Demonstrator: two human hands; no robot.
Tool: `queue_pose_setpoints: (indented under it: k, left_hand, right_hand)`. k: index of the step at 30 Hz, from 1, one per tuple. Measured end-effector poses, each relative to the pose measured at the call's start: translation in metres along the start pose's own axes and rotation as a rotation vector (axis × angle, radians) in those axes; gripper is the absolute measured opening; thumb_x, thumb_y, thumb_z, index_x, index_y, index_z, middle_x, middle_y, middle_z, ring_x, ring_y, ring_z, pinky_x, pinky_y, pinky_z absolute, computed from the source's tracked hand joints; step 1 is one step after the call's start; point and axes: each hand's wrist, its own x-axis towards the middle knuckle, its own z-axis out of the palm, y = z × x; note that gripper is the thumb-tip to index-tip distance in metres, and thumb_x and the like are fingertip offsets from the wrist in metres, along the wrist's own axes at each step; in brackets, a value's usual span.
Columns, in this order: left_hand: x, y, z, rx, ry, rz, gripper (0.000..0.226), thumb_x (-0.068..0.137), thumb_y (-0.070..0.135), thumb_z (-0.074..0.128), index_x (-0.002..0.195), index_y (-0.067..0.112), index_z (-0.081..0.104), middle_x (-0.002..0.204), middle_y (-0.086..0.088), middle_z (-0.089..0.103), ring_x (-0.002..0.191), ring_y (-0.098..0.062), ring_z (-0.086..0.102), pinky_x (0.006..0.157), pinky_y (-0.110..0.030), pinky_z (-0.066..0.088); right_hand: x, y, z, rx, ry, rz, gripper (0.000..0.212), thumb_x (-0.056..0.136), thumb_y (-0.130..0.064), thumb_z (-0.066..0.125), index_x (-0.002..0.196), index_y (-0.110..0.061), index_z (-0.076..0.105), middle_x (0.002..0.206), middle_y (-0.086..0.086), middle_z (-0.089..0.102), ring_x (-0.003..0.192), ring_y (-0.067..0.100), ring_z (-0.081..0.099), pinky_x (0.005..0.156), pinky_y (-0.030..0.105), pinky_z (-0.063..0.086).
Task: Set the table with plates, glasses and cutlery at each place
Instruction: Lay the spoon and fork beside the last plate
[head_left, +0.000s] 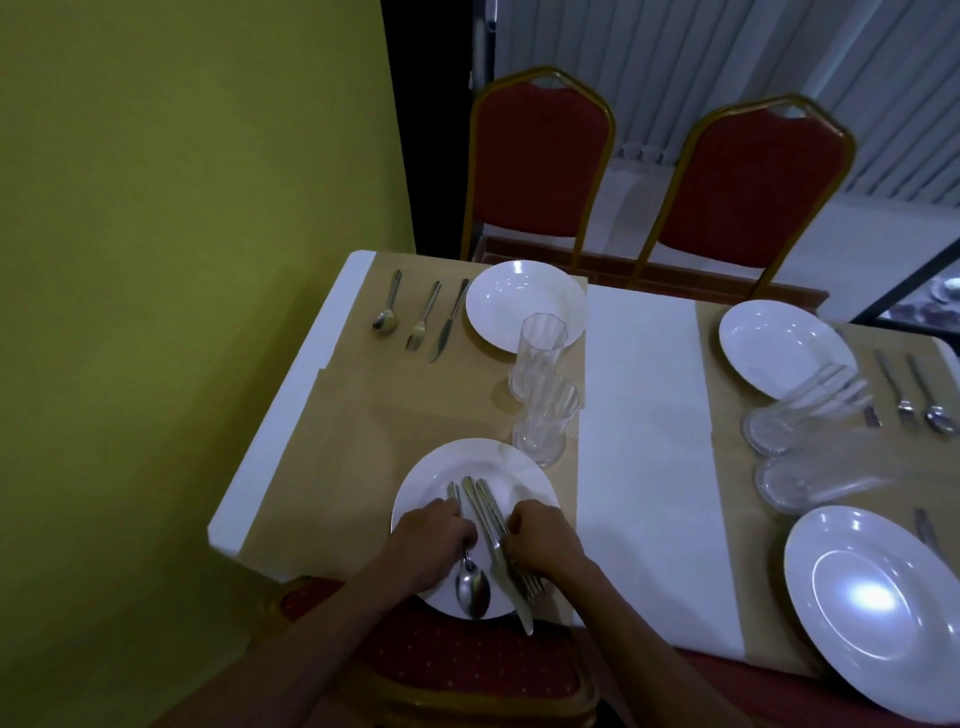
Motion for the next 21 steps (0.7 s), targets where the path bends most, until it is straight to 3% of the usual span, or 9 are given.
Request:
queue_pose_setpoints:
  k: [4,7,12,17,21]
  left_hand:
    - [-0.002,-0.005,-0.003,0.065,-0.020,0.010,0.026,0.091,0.020,0.050,0.109,0.026,0.067,0.105,-0.002,0.058,0.102,-0.023,0.057,0.071,-0.038,0.046]
    - [0.000,-0.003,-0.008,0.118,-0.036,0.001,0.026,0.090,0.018,0.052,0.109,0.024,0.068,0.108,-0.004,0.061,0.101,-0.026,0.060,0.069,-0.036,0.043]
    - [0.002,0.006,-0.020,0.137,-0.050,-0.056,0.020,0.087,0.021,0.058,0.102,0.024,0.071,0.109,-0.001,0.062,0.105,-0.022,0.059,0.076,-0.036,0.046]
    - [-0.012,0.003,-0.028,0.130,-0.056,-0.155,0.017,0.086,0.027,0.061,0.100,0.026,0.072,0.109,0.002,0.059,0.105,-0.020,0.058,0.077,-0.033,0.047]
    - [-0.034,-0.004,-0.034,-0.025,-0.007,-0.294,0.015,0.082,0.027,0.063,0.090,0.028,0.076,0.098,0.007,0.061,0.095,-0.015,0.061,0.075,-0.028,0.051]
  right_hand:
    - [-0.002,-0.001,0.005,0.036,0.016,0.015,0.016,0.090,-0.026,0.055,0.087,-0.014,0.065,0.084,0.003,0.068,0.081,0.019,0.066,0.071,0.034,0.058]
    - [-0.003,0.001,0.006,0.024,0.051,-0.015,0.020,0.095,-0.031,0.051,0.084,-0.017,0.059,0.081,-0.001,0.063,0.078,0.018,0.062,0.066,0.031,0.051]
    - [-0.005,0.006,-0.001,0.004,0.079,-0.114,0.014,0.097,-0.024,0.052,0.105,-0.019,0.062,0.099,0.005,0.070,0.086,0.021,0.067,0.074,0.034,0.056]
    - [-0.007,0.008,-0.008,0.046,0.017,-0.181,0.014,0.095,-0.022,0.053,0.105,-0.025,0.063,0.103,0.006,0.070,0.084,0.021,0.065,0.070,0.031,0.053]
    - [-0.009,0.011,-0.007,0.036,-0.054,-0.221,0.016,0.090,-0.014,0.056,0.099,-0.026,0.064,0.104,0.003,0.069,0.089,0.022,0.065,0.073,0.035,0.056]
